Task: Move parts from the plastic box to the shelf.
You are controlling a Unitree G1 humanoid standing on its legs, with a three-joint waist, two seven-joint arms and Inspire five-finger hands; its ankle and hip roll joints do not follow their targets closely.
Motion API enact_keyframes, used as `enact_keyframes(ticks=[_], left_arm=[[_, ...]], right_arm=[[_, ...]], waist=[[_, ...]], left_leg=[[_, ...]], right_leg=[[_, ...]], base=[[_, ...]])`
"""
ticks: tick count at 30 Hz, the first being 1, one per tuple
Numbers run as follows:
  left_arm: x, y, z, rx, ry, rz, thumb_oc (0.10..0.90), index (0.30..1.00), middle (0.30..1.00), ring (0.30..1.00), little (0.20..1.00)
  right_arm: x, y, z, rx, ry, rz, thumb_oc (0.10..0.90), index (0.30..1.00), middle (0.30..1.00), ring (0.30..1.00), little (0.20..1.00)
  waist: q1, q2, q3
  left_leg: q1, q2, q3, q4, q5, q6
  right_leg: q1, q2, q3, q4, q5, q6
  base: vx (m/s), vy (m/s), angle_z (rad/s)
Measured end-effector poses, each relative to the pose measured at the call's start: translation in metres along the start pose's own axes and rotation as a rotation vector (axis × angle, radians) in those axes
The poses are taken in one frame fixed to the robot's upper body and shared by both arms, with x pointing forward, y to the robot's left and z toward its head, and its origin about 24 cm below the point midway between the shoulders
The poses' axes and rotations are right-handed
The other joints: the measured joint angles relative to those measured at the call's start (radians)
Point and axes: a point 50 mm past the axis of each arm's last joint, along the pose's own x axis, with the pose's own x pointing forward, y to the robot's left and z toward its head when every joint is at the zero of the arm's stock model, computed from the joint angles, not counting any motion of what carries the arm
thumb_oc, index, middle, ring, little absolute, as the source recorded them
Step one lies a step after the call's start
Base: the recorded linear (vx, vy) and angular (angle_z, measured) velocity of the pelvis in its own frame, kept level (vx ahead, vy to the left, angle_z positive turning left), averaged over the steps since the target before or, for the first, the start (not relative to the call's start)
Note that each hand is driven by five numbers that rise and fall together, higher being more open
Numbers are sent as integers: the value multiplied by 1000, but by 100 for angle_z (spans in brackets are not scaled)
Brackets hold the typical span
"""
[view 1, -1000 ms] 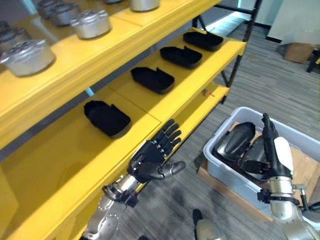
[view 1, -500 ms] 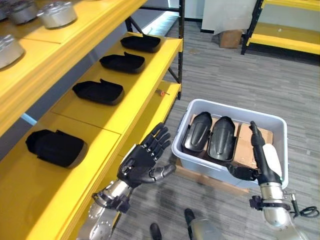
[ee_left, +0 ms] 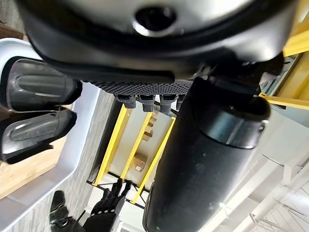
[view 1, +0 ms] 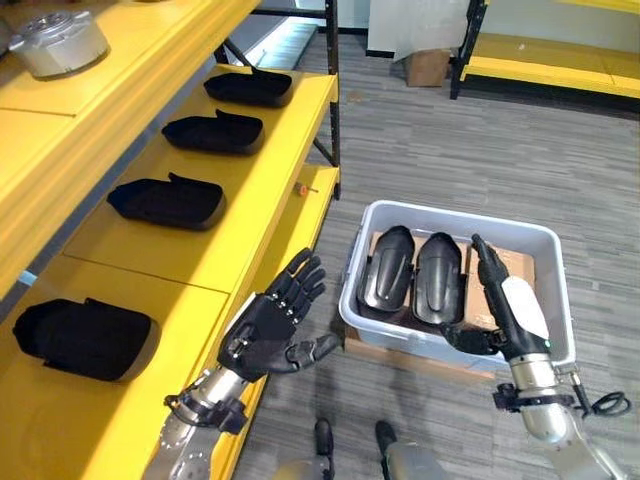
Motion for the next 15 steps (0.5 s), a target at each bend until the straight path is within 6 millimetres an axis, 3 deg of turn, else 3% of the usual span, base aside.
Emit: enact_keyframes(ticks=[6,7,8,10,11,12,15], left_arm=[[6,-3,-3,-21,27,-50,900,1000,1000,1000,1000],[8,-3,-2,-17,24,-60,900,1000,1000,1000,1000],[11,-2,-2,-18,34,-63,900,1000,1000,1000,1000],[10,-2,-5,-19,51,-67,900,1000,1000,1000,1000],[9,-1,-4,-14,57,-68,900,1000,1000,1000,1000],[9,0,-4,-10,61,-64,900,1000,1000,1000,1000],[7,7,-2,11,86,-52,900,1000,1000,1000,1000]], right_arm=[[14,-3,8,-52,-66,-26,900,1000,1000,1000,1000],[17,-3,10,-61,-76,-32,900,1000,1000,1000,1000],[19,0,13,-45,-82,-44,900,1000,1000,1000,1000],[19,2,13,-58,-90,-38,900,1000,1000,1000,1000],[20,1,13,-68,-96,-38,900,1000,1000,1000,1000],[22,0,12,-80,-106,-38,900,1000,1000,1000,1000],[26,0,12,-88,-106,-35,900,1000,1000,1000,1000]], waist=[[19,-10,1],[24,-13,3],[27,-25,10],[28,-33,10],[33,-39,9],[42,-38,9],[49,-35,10]], left_leg=[[57,1,-2,1,-23,20],[59,2,1,8,-34,23],[61,4,4,30,-47,24],[74,15,11,34,-56,24],[69,20,21,35,-56,24],[56,23,36,38,-56,24],[35,40,47,44,-57,10]], right_leg=[[48,-7,-102,26,-18,16],[14,-5,-106,106,-29,31],[-75,-9,-135,298,-32,39],[-107,-29,-160,356,-25,52],[-102,-44,-167,336,-49,33],[-106,-77,-164,300,-66,36],[-55,-195,-142,36,-39,76]], base=[[109,74,11],[0,0,0],[13,-42,-5],[10,-119,-15],[8,-193,-35],[18,-233,-37],[27,-289,-34]])
